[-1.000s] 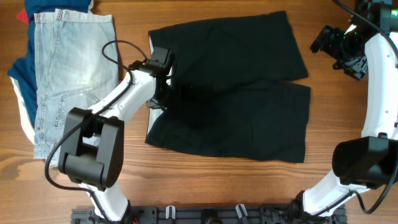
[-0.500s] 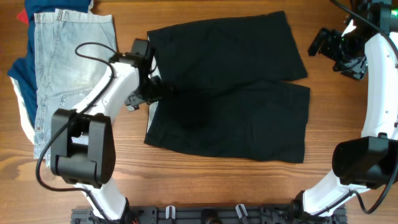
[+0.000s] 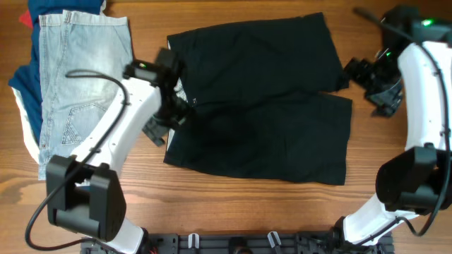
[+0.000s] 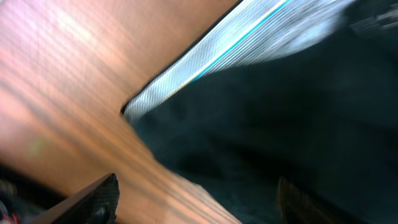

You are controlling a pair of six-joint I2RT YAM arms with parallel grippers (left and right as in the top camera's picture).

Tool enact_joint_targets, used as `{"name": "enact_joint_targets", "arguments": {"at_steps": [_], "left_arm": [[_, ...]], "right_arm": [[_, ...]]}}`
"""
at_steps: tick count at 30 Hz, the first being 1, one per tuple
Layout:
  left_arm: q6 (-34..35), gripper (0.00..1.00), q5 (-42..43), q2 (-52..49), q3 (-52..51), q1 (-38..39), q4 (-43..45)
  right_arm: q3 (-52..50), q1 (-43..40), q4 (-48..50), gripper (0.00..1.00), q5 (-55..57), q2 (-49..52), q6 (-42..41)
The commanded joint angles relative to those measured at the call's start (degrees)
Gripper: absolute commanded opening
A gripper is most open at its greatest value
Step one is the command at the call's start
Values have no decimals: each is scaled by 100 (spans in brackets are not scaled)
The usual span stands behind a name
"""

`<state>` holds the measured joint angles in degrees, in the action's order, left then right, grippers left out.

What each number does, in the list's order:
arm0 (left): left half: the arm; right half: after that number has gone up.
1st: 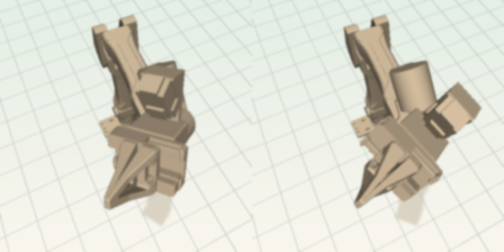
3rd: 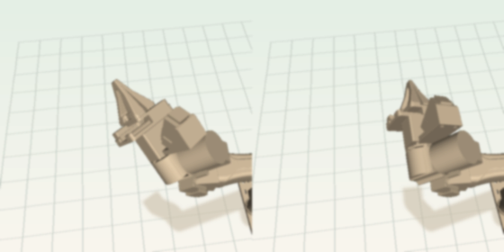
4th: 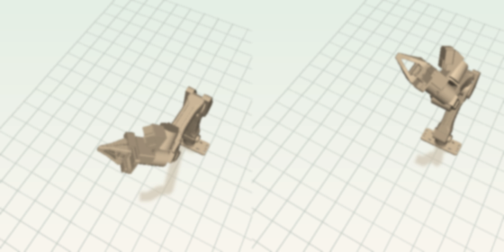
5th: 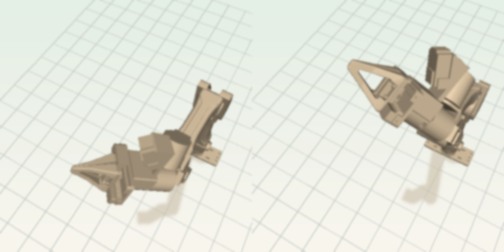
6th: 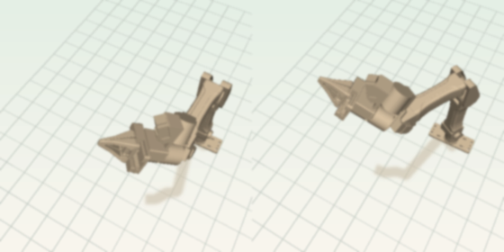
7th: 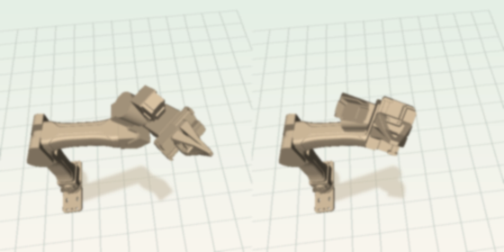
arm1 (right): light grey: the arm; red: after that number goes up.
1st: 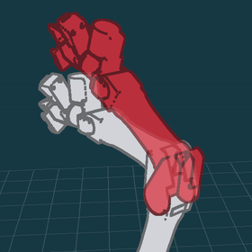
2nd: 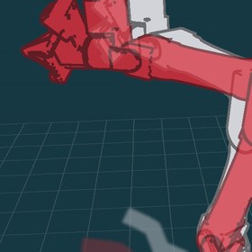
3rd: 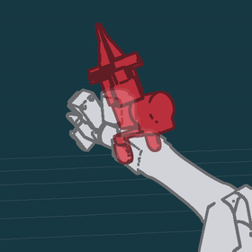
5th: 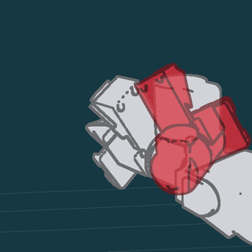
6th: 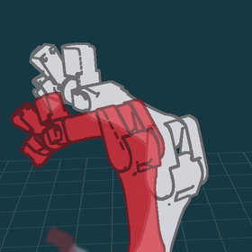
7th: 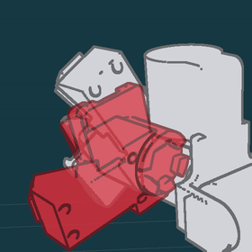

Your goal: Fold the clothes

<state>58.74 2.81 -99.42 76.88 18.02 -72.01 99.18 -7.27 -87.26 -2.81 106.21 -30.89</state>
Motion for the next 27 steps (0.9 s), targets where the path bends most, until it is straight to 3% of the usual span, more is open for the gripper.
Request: {"name": "enact_joint_targets", "arguments": {"at_steps": [1, 10, 16, 22, 23, 24, 25, 26, 27], "left_arm": [[1541, 81, -83, -11, -643, 369, -26], [2461, 81, -378, -11, -1449, 776, 87], [2570, 81, -592, -13, -1980, 802, 1453], [2570, 78, -1110, -13, -2107, 614, 1847], [2570, 75, -1139, -13, -2107, 605, 1845], [2570, 62, -1150, -13, -2107, 608, 1849], [2570, 46, -1150, -13, -2109, 610, 1867], [2570, 15, -1150, -13, -2111, 614, 1880], [2573, 4, -1150, -31, -2118, 614, 1923]], "right_arm": [[-1036, 94, 472, 97, -203, -37, -227], [-1805, 133, 870, 95, -498, -74, 190], [-1805, 522, 1143, 98, -623, -155, 704], [-1805, 896, 1401, 100, -623, -155, 841], [-1805, 929, 1416, 100, -623, -155, 839], [-1805, 953, 1410, 100, -623, -155, 837], [-1810, 966, 1394, 100, -623, -155, 828], [-1810, 968, 1375, 100, -621, -155, 822], [-1810, 966, 1338, 99, -621, -155, 772]]}}
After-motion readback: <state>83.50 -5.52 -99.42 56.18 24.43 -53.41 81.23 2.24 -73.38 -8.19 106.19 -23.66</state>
